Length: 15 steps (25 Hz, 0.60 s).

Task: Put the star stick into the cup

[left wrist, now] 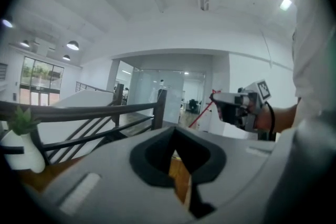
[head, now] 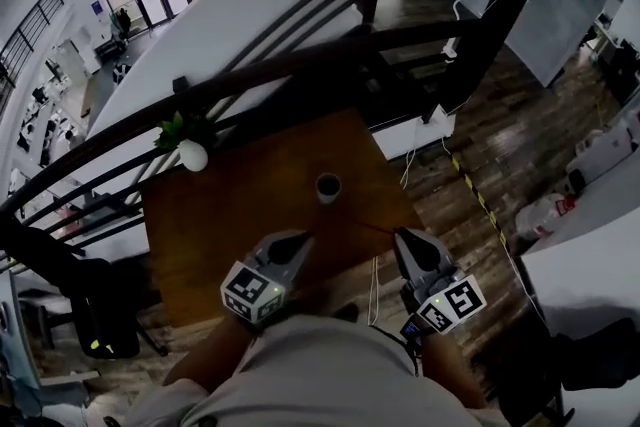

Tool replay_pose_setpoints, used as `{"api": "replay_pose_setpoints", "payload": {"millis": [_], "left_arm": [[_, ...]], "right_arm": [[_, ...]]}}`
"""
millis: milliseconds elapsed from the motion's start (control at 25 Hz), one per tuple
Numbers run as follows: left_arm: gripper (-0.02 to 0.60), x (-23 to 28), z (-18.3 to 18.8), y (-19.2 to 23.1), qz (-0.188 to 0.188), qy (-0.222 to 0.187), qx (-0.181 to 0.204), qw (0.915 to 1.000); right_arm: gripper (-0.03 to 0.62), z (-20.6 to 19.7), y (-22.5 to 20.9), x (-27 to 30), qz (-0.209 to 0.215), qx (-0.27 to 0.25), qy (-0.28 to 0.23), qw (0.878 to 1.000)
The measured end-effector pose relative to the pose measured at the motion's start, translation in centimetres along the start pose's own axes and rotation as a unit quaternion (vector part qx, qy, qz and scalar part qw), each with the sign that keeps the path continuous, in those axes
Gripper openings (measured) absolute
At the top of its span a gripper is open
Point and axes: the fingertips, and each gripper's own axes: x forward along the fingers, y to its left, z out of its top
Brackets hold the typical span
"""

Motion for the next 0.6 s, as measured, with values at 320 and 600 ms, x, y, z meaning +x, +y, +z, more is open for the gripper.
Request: {"api": "replay_pose_setpoints", "payload": {"millis": [320, 600], "left_arm": [[0.003, 3.7, 0.2, 1.7, 0.053, -0.006, -0.019, 0.9984], [0.003, 6.6, -0.1, 5.1, 0.057, 0.007, -0.024, 0.9980]], "right_arm": [[0.025, -1.3, -5.6, -0.1, 0.019, 0.026, 0.006, 0.999], [0.025, -2.9, -8.8, 3.6, 0.034, 0.030, 0.031, 0.999]]}}
